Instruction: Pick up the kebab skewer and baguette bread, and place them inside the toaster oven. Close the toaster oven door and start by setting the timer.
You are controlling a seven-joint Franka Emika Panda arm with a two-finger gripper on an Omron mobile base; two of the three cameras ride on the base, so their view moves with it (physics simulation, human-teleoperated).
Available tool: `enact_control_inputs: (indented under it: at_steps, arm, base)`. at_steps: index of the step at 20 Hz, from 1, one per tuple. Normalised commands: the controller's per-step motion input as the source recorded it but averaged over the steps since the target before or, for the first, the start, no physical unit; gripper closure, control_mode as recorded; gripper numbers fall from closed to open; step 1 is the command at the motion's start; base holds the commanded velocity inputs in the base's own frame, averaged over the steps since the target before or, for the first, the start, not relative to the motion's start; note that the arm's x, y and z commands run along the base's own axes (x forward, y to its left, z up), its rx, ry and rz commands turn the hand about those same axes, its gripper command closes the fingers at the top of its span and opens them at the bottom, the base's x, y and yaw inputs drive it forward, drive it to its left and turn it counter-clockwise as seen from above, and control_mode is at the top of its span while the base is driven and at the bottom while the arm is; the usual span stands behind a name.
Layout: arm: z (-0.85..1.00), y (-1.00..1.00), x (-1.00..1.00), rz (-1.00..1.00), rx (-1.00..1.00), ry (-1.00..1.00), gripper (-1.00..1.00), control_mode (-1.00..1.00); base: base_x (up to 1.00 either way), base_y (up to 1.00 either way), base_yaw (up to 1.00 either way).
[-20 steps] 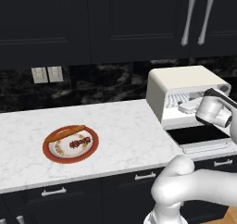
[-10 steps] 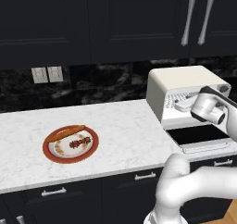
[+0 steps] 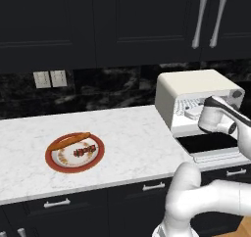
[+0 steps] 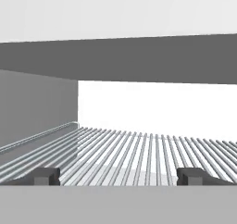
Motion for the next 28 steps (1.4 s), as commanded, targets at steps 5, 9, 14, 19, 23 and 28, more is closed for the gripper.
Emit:
enact_control_inputs:
  at_steps: [5,9,14,19,23,28]
  arm:
    - [-0.39,-0.31,-0.98,0.00,0.00,0.15,-1.00,-1.00]
    - [-0.08,-0.17,-1.00,0.00,0.00,0.28,-1.00,-1.00]
    - [0.00,-0.23,-1.00,0.00,0.00,0.33,-1.00,-1.00]
    - [0.50,-0.09,-0.93,0.01,0.04,0.27,-1.00,-1.00]
    - [1.00,0.31,-0.92,0.07,0.02,0.15,-1.00,-1.00]
    - [0.87,0.94,-0.74,0.03,0.00,0.23,-1.00,-1.00]
  base:
    - [0.00,0.00,0.00]
    - [0.00,0.00,0.00]
    - [0.00,0.00,0.00]
    - [0.00,0.00,0.00]
    - [0.00,0.00,0.00]
    - [0.00,0.00,0.00]
